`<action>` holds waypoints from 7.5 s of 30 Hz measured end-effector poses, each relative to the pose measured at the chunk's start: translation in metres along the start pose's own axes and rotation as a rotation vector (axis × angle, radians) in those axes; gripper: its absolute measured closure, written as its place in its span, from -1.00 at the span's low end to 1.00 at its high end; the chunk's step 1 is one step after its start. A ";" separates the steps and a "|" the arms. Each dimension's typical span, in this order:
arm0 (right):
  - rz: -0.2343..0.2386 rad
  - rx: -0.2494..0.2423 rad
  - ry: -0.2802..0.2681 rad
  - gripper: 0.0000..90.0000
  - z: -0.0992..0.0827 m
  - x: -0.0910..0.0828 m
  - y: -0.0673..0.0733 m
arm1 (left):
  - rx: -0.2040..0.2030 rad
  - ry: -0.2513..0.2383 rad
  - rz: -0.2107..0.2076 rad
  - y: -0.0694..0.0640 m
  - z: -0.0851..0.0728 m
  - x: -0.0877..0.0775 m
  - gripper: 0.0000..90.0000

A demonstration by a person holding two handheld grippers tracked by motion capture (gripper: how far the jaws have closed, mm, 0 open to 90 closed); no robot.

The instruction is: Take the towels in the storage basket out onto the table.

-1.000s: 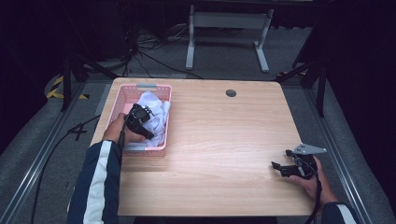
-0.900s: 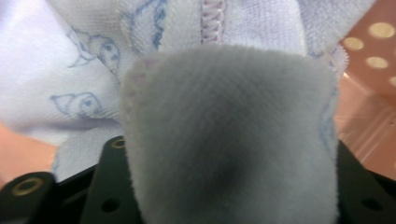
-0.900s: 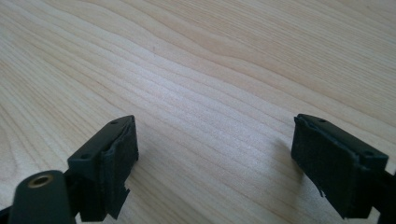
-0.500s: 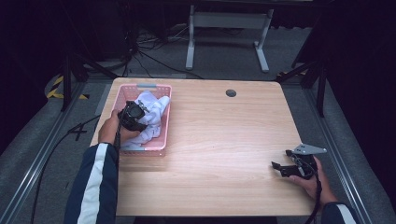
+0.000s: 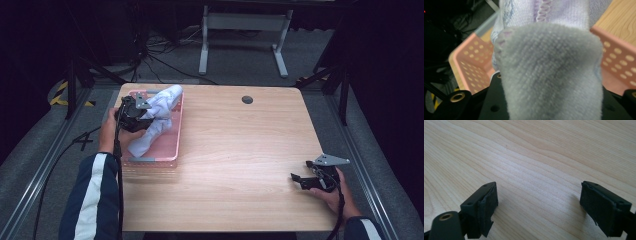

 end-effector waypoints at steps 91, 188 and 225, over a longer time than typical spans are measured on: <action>0.158 -0.223 -0.136 0.90 0.104 0.033 0.068 | 0.186 -0.087 -0.412 -0.225 -0.028 0.021 0.74; 0.207 -0.201 -0.303 0.88 0.134 -0.021 0.043 | -0.114 -0.252 -0.259 -0.128 -0.025 -0.021 0.56; 0.433 -0.309 0.057 0.52 0.081 -0.002 0.074 | 0.279 -0.108 -0.542 -0.222 -0.063 -0.061 0.85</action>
Point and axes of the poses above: each handheld gripper's, and its own axes: x roughly forward along the jaws, z roughly out of its top, y roughly to its left, the point moved 4 cm from there along x, roughly forward along the jaws, and after that the axes turned 3 degrees about y, right-handed, at the moved point
